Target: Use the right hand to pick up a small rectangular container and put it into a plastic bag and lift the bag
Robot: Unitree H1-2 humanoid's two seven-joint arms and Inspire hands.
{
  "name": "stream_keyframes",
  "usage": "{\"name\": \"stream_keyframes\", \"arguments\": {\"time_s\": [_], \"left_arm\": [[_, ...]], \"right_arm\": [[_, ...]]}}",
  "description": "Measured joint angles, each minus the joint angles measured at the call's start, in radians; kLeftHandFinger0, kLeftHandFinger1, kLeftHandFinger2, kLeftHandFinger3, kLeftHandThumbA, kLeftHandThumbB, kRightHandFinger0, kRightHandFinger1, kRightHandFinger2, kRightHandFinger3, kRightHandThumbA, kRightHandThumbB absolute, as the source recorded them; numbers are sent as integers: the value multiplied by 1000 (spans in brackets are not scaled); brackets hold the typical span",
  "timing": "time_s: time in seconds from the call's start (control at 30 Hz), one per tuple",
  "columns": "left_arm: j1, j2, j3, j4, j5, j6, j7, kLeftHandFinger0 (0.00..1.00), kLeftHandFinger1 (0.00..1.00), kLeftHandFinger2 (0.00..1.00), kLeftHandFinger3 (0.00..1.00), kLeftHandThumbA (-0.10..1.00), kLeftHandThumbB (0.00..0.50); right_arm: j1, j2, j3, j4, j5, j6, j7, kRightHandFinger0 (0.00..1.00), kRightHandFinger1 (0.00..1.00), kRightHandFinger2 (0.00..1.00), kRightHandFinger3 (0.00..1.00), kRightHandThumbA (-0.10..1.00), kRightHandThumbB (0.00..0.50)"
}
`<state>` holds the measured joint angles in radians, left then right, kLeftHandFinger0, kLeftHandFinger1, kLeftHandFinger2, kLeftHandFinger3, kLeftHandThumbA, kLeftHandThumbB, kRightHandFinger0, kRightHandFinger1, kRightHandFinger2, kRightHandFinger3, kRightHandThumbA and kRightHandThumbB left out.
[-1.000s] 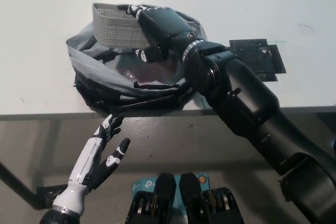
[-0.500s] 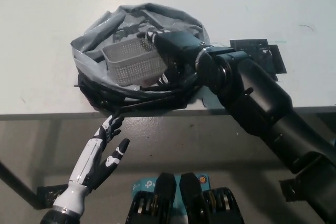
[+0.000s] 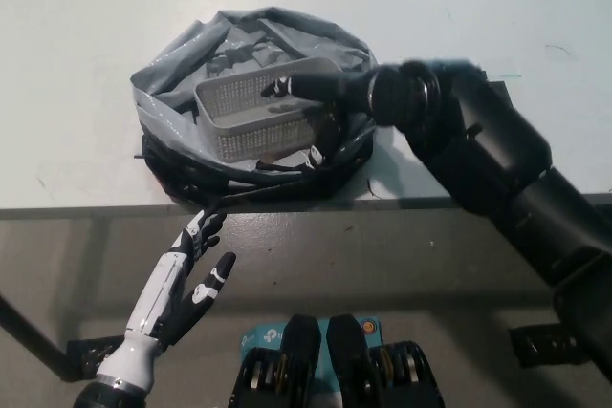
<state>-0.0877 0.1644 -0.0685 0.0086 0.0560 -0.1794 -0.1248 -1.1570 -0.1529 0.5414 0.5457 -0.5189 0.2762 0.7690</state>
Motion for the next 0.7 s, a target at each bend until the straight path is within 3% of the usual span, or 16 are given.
{"name": "stream_keyframes", "arguments": {"time_s": [0.07, 0.13, 0.23, 0.37, 0.5, 0.57, 0.7], "left_arm": [[0, 0, 0, 0, 0, 0, 0, 1000, 1000, 1000, 1000, 768, 211], [0, 0, 0, 0, 0, 0, 0, 1000, 1000, 1000, 1000, 766, 213], [0, 0, 0, 0, 0, 0, 0, 1000, 1000, 1000, 1000, 771, 215], [-1, 0, 0, 0, 0, 0, 0, 1000, 1000, 1000, 1000, 775, 218], [-5, 0, 0, 0, 0, 0, 0, 1000, 1000, 1000, 1000, 771, 223], [-6, 0, 0, 0, 0, 0, 0, 1000, 1000, 1000, 1000, 765, 224], [-20, 0, -2, -1, 0, -1, 0, 1000, 1000, 1000, 1000, 768, 218]], "right_arm": [[-43, 0, -22, -11, 26, 18, 34, 1000, 1000, 1000, 1000, 829, 500], [-74, 0, -42, -17, 45, 29, 55, 1000, 1000, 1000, 1000, 818, 500], [-118, 2, -79, -31, 73, 52, 75, 1000, 1000, 1000, 1000, 843, 500], [-221, 6, -170, -65, 129, 101, 106, 1000, 1000, 1000, 1000, 1000, 471], [-293, 14, -240, -108, 176, 124, 108, 1000, 1000, 1000, 1000, 986, 461], [-305, 19, -261, -121, 189, 127, 106, 1000, 1000, 1000, 1000, 1000, 494], [-349, 36, -310, -202, 206, 105, 42, 1000, 1000, 1000, 1000, 1000, 446]]}}
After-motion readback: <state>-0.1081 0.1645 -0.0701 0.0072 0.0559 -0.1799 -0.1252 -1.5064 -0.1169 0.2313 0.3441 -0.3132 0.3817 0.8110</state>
